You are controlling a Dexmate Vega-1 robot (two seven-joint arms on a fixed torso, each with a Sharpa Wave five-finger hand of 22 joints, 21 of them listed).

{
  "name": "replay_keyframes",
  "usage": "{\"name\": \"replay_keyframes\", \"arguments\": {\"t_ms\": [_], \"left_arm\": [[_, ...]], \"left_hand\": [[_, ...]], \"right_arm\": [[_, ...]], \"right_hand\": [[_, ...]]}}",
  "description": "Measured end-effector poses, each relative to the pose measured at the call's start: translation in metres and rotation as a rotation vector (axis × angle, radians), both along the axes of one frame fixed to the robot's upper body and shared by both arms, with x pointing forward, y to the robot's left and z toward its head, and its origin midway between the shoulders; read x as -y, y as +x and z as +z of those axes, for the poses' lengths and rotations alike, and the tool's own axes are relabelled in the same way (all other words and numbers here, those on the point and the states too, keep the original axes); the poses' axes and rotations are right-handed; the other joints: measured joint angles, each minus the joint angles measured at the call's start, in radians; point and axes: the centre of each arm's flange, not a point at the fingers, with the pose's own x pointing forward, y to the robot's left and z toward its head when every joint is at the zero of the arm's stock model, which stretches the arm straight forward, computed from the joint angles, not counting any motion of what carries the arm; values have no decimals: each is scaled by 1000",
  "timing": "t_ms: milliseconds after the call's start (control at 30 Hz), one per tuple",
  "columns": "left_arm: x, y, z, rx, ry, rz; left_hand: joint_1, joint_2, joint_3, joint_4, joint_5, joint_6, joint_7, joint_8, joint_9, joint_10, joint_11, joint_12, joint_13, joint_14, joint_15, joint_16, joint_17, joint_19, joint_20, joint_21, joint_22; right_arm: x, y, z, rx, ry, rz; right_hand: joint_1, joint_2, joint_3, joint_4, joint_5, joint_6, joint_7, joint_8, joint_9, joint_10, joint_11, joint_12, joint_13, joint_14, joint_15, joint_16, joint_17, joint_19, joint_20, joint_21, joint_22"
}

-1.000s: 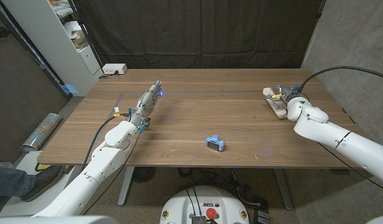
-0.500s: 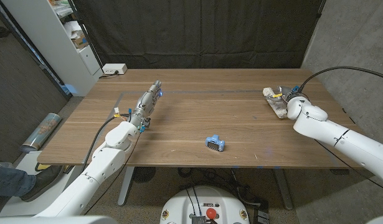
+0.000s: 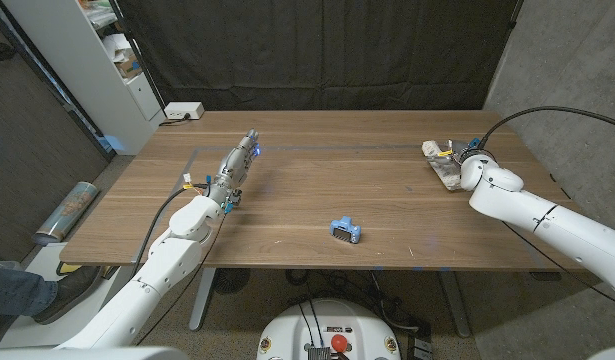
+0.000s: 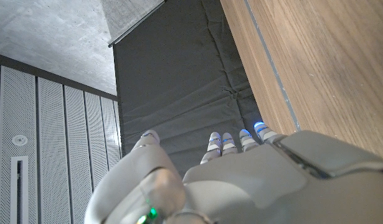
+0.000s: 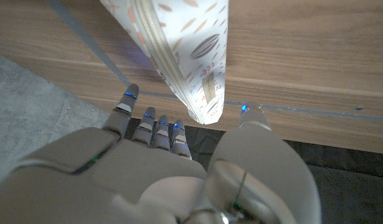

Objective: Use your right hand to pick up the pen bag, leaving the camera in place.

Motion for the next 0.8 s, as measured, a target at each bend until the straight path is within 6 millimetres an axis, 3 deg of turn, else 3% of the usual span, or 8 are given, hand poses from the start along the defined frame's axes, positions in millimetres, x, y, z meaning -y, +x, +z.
{"name": "replay_keyframes", "arguments": {"t_ms": [800], "left_arm": [[-1, 9, -1, -17, 2, -2]], "left_hand": [[-4, 4, -3, -3, 0, 0, 0, 0, 0, 0, 0, 0, 0, 0, 0, 0, 0, 0, 0, -10, 0]], "right_arm": [[-5, 12, -2, -25, -14, -9]], "right_hand": [[7, -7, -8, -8, 11, 19, 0, 0, 0, 13, -5, 6, 0, 29, -7, 14, 3, 20, 5, 0, 0]]}}
